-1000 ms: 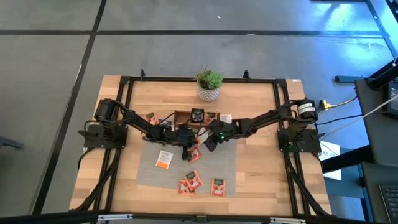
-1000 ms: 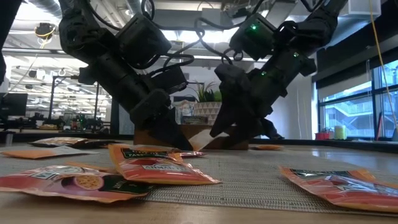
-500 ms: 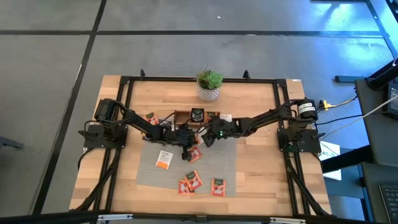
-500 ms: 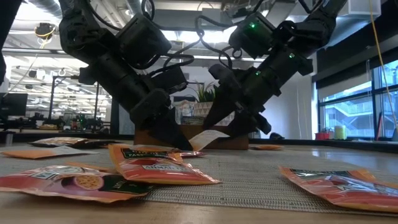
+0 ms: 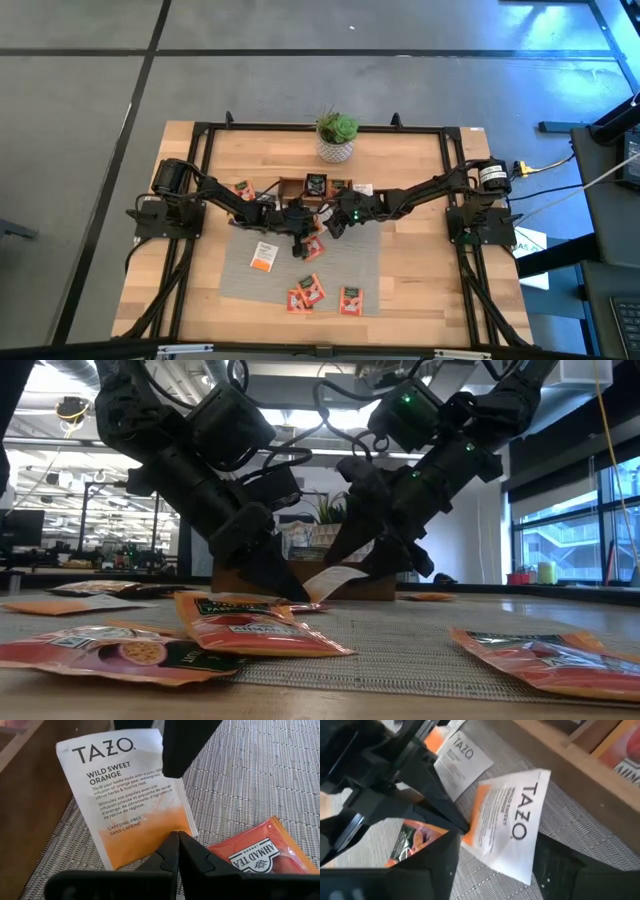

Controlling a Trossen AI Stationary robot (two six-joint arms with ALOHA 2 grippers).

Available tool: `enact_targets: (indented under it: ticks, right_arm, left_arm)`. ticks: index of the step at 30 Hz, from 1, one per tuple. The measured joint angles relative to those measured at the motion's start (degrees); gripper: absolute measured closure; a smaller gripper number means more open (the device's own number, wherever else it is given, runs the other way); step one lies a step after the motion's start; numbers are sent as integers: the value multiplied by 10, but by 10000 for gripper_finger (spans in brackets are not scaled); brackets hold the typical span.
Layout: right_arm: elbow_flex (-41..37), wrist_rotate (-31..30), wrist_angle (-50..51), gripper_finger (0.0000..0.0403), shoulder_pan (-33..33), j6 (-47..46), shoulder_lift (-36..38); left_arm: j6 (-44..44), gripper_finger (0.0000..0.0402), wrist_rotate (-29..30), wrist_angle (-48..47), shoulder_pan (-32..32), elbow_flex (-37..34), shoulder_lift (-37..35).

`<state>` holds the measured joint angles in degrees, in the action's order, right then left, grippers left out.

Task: Pick & Place Tea
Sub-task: Put the white tea bag into the left section of the wooden organizer

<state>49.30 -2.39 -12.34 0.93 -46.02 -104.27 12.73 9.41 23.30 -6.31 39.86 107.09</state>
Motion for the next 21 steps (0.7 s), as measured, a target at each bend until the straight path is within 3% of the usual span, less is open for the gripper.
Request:
enact_targets:
  ticks: [9, 14, 21]
  right_arm:
    - [0, 6, 1, 301, 0, 1, 0]
    - [0, 6, 2, 345, 0, 4, 0]
    - [0, 8, 2, 396, 0, 31, 0]
  left_arm:
    - [0, 399, -1, 0, 0, 0, 0]
    - [0, 398, -4, -3, 0, 0, -9]
    - [-24, 398, -36, -86, -2, -5, -86]
